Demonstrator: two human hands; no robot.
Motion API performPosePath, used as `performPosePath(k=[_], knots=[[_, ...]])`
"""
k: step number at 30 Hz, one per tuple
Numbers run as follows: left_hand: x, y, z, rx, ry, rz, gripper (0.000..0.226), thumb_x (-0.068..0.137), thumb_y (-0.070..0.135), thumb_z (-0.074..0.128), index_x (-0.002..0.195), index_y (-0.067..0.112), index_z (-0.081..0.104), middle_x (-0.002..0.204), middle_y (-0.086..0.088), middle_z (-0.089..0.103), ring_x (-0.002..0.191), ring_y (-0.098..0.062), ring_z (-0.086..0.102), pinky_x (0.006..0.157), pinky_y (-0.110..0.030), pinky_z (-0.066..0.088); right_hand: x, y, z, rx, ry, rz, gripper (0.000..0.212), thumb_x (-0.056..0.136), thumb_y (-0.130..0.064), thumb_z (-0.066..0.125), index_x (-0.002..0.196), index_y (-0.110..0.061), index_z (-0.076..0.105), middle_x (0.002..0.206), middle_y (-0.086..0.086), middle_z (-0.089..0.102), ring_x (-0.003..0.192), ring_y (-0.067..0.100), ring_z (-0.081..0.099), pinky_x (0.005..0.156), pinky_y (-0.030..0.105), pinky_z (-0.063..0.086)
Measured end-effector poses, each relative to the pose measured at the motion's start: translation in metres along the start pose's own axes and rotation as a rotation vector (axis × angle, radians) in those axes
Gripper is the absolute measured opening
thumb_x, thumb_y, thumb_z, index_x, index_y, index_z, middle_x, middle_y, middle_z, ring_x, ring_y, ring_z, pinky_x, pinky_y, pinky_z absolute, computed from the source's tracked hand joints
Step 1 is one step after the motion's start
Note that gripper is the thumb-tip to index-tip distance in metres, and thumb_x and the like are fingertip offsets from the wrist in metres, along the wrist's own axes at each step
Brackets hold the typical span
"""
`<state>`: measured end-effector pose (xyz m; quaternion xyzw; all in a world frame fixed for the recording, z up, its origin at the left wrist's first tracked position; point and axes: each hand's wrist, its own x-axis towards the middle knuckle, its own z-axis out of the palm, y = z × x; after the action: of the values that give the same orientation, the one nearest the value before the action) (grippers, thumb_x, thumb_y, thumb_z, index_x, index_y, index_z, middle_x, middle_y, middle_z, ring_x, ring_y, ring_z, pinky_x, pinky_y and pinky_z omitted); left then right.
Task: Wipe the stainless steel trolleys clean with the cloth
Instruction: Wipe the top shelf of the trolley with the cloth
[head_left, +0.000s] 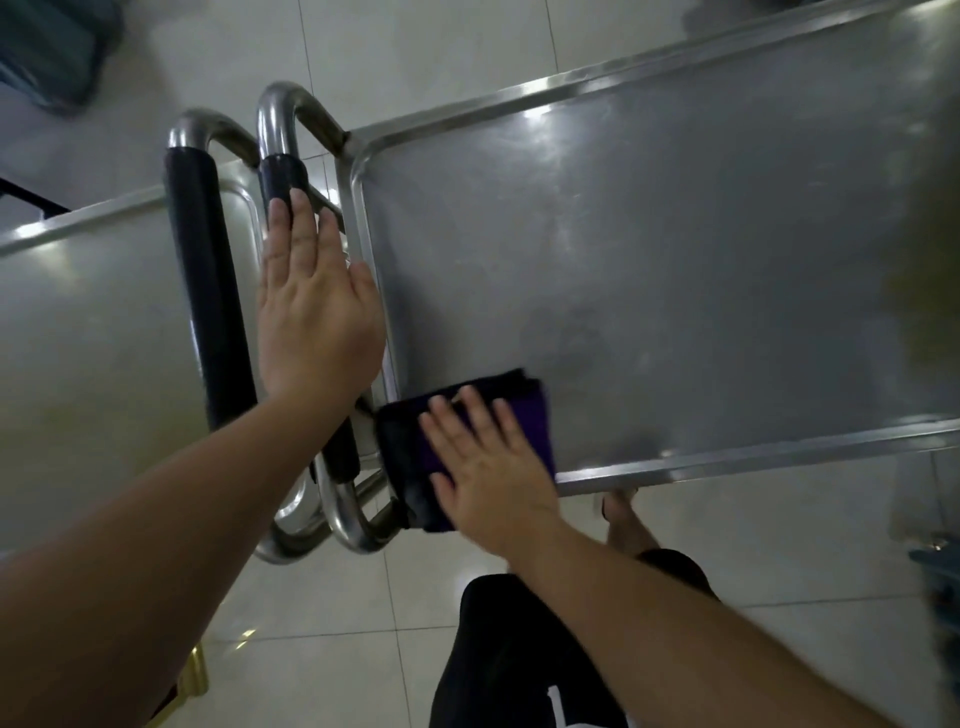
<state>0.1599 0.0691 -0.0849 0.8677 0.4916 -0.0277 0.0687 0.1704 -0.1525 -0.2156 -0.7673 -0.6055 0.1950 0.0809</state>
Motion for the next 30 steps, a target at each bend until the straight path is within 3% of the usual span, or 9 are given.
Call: performPosePath(k=[3,6,11,15,19,24,30], knots=[[0.000,-0.003,0.004,0.022,0.011,0.017,0.067,0.111,0.048,0.016,0.169,0.014,0.013,0.178,-0.001,-0.003,0.162,-0.011,-0.012,0.132,-0.038,-0.003,0.018,-0.028,0.005,0.046,-0.006,-0.096,0.066,0.109,-0.047,0.031,0.167,-0.022,0.014,0.174,0.001,0.009,0.161,0.028,-0.009,0.129,0.053,0.005],[-0.002,-0.006,0.007,0.040,0.023,0.038,0.068,0.111,0.050,0.013,0.169,0.014,0.010,0.178,-0.002,-0.004,0.161,-0.011,-0.013,0.131,-0.040,-0.002,0.013,-0.014,-0.001,0.035,0.008,-0.122,0.064,0.109,-0.046,0.035,0.166,-0.024,0.019,0.174,-0.002,0.013,0.161,0.023,-0.005,0.129,0.050,0.008],[-0.001,-0.010,0.011,0.037,0.025,0.065,0.069,0.111,0.050,0.013,0.168,0.012,0.010,0.178,-0.003,-0.003,0.162,-0.013,-0.012,0.131,-0.043,0.000,-0.015,0.103,-0.040,-0.053,0.062,-0.049,0.065,0.103,-0.047,0.044,0.164,-0.030,0.029,0.171,-0.008,0.023,0.160,0.019,0.012,0.128,0.049,0.017],[0.000,-0.012,0.012,0.043,0.023,0.074,0.071,0.111,0.051,0.013,0.168,0.011,0.010,0.178,-0.004,-0.004,0.162,-0.013,-0.013,0.132,-0.043,0.000,-0.037,0.245,-0.094,-0.112,0.115,0.289,0.064,0.104,-0.047,0.037,0.164,-0.028,0.028,0.170,-0.003,0.027,0.158,0.028,0.023,0.126,0.053,0.020],[0.001,-0.011,0.012,0.042,0.028,0.066,0.070,0.111,0.052,0.014,0.169,0.011,0.011,0.178,-0.003,-0.003,0.162,-0.014,-0.013,0.132,-0.043,0.001,-0.040,0.310,-0.128,-0.024,0.089,0.648,0.070,0.103,-0.055,0.019,0.166,-0.025,0.018,0.174,-0.001,0.015,0.160,0.031,0.011,0.127,0.057,0.012],[0.000,-0.010,0.009,0.018,0.018,0.052,0.069,0.111,0.051,0.014,0.169,0.013,0.010,0.178,-0.003,-0.005,0.162,-0.013,-0.014,0.132,-0.041,-0.001,0.001,0.239,-0.100,-0.034,0.191,0.897,0.070,0.105,-0.053,0.017,0.167,-0.022,0.008,0.175,-0.001,0.005,0.160,0.032,0.001,0.128,0.056,0.008],[0.000,-0.008,0.007,-0.024,0.018,0.050,0.067,0.111,0.048,0.015,0.169,0.014,0.010,0.178,-0.001,-0.005,0.161,-0.011,-0.015,0.130,-0.036,-0.007,0.049,0.098,-0.060,-0.017,0.173,0.694,0.071,0.104,-0.048,0.030,0.166,-0.016,0.017,0.174,0.007,0.014,0.159,0.037,0.010,0.126,0.058,0.010]])
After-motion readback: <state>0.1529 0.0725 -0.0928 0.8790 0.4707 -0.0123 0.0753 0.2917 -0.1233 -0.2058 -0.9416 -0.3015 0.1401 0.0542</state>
